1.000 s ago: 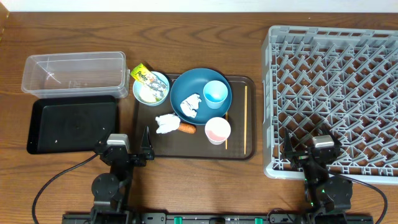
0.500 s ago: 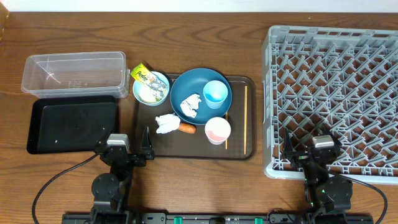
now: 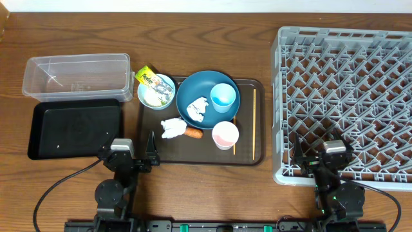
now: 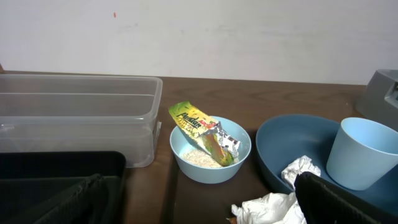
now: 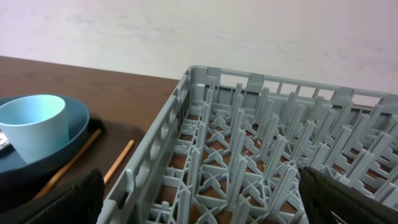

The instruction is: Sort waste into correct bins and load items into the dishwasher rack

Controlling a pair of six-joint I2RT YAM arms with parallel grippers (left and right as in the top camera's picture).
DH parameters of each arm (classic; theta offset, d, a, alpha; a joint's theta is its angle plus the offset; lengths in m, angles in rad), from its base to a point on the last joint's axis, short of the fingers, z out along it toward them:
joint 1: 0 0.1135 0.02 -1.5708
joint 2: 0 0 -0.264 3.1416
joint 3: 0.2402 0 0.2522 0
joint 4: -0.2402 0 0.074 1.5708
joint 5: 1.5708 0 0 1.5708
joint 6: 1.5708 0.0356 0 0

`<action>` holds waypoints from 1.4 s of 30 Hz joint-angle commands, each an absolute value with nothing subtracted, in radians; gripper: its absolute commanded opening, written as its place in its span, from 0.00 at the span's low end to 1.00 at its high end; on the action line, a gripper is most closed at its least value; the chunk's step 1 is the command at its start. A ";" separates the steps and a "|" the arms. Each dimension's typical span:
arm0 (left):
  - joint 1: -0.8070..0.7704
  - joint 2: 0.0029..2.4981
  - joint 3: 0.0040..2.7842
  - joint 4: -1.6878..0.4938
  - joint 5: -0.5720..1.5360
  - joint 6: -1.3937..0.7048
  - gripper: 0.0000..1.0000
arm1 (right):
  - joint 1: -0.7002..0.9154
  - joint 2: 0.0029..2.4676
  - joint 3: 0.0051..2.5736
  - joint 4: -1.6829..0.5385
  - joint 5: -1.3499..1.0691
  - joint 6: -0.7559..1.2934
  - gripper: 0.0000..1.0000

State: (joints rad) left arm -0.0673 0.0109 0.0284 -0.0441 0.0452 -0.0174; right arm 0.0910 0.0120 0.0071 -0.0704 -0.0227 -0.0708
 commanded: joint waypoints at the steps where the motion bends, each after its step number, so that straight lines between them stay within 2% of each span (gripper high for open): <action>1: -0.066 0.004 0.004 -0.067 0.036 0.002 0.98 | 0.095 0.006 0.006 -0.074 -0.027 -0.084 0.99; 17: -0.066 0.004 0.004 -0.052 0.037 0.000 0.98 | 0.095 0.006 0.006 -0.074 -0.027 -0.084 0.99; 31: -0.066 0.104 0.088 0.013 0.038 -0.159 0.98 | 0.095 0.007 0.006 -0.072 -0.025 -0.084 0.99; 36: -0.066 0.266 0.236 -0.059 0.050 -0.159 0.98 | 0.095 0.007 0.006 -0.063 -0.027 -0.034 0.99; 42: -0.066 0.492 0.481 -0.313 0.093 -0.159 0.98 | 0.095 0.007 0.030 -0.072 -0.027 0.096 0.99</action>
State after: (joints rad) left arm -0.0673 0.4191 0.3851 -0.2466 0.0715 -0.1471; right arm 0.0910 0.0120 0.0078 -0.0662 -0.0257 0.0101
